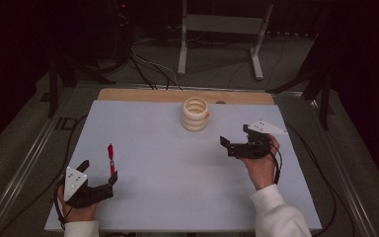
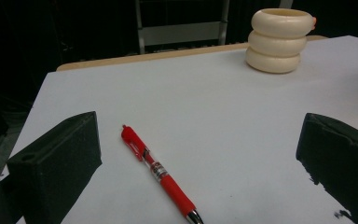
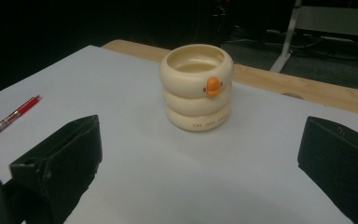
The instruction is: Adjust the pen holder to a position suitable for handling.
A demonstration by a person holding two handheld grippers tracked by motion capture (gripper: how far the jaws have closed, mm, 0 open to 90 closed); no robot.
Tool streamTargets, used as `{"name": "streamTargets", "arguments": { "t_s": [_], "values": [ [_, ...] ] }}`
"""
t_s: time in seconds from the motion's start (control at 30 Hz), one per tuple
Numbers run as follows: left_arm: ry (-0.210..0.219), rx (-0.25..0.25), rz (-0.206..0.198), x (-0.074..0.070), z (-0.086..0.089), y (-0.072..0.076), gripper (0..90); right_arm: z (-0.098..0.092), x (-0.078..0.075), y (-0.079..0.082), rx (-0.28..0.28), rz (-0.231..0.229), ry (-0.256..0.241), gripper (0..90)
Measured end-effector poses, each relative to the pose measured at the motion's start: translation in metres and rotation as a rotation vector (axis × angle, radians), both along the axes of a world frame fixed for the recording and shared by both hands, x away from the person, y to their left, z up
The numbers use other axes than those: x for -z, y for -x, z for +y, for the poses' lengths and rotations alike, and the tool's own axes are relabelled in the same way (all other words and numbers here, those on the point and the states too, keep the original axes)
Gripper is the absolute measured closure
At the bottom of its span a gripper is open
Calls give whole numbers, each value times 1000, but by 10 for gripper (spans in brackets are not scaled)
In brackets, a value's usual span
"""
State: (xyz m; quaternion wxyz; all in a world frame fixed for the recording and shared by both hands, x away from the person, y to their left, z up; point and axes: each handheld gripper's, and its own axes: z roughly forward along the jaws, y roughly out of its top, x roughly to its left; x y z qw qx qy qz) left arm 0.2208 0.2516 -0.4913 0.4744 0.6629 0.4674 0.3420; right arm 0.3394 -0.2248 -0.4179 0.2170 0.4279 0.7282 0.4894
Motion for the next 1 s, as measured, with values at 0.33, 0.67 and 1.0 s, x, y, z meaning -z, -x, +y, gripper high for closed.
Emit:
{"name": "streamTargets", "arguments": {
  "t_s": [0.33, 0.67, 1.0],
  "values": [
    [0, 0, -1, 0, -1, 0, 5, 19, -8, -29, 0, 8, -12, 0],
    [4, -6, -4, 1, 0, 0, 5, 37, -3, -55, 1, 32, 8, 0],
    [14, -7, -8, 0, 1, 0, 5, 60, 0, -83, 6, 48, 44, 0]
  ]
}}
